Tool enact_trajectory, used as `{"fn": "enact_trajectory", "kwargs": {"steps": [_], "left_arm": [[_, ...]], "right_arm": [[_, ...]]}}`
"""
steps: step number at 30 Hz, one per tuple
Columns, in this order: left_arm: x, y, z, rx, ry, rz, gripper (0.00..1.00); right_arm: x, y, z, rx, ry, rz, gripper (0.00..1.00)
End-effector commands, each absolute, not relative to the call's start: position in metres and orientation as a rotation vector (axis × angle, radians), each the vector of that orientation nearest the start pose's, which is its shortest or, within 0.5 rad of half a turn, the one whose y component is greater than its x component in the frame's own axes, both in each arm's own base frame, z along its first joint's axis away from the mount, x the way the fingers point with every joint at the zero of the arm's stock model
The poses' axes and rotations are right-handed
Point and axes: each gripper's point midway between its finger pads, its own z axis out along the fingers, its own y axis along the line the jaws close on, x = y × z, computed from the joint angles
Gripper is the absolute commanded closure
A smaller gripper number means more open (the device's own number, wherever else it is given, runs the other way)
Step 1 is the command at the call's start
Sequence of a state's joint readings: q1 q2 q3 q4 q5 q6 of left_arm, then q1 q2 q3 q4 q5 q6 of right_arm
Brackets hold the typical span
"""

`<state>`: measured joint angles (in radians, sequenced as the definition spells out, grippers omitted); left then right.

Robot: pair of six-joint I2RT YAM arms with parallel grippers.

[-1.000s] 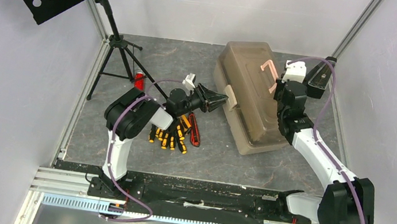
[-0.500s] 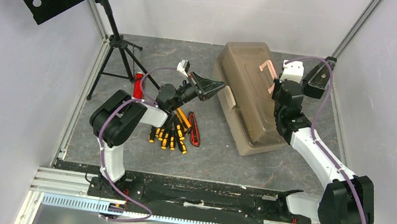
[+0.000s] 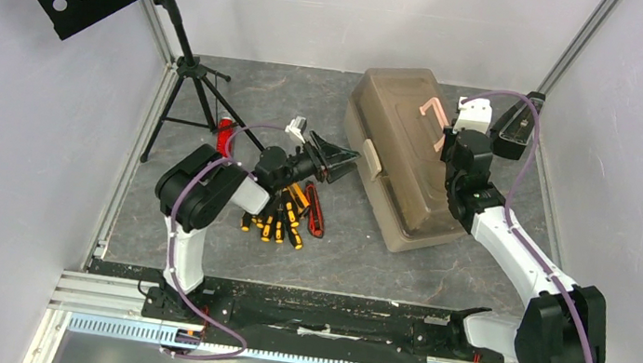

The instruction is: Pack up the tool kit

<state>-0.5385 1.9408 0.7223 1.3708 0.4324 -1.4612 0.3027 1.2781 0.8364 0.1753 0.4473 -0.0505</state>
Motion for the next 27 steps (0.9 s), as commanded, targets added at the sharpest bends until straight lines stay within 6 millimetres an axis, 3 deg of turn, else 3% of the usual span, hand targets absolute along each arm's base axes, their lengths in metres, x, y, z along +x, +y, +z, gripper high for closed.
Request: {"fn": "enact_trajectory", "kwargs": {"steps": [1,11,21,27], "left_arm": [[0.350,-0.349,0.178,-0.244,1.696,-1.869,0.27],[0.359,-0.372,0.171,-0.226,1.713,-1.887,0.23],[0.362,-0.381,0.157,-0.236,1.743,-1.868,0.23],[0.367,-0.387,0.171,-0.220,1.695,-1.891,0.35]], "right_arm": [[0.329,0.037,0.072,-0.236,2.365,-0.303,0.89],[0.327,0.046,0.068,-0.280,2.376,-0.244,0.89],[0.317,0.058,0.060,-0.325,2.396,-0.189,0.89],[0.310,0.061,0.048,-0.359,2.423,-0.216,0.89]]}}
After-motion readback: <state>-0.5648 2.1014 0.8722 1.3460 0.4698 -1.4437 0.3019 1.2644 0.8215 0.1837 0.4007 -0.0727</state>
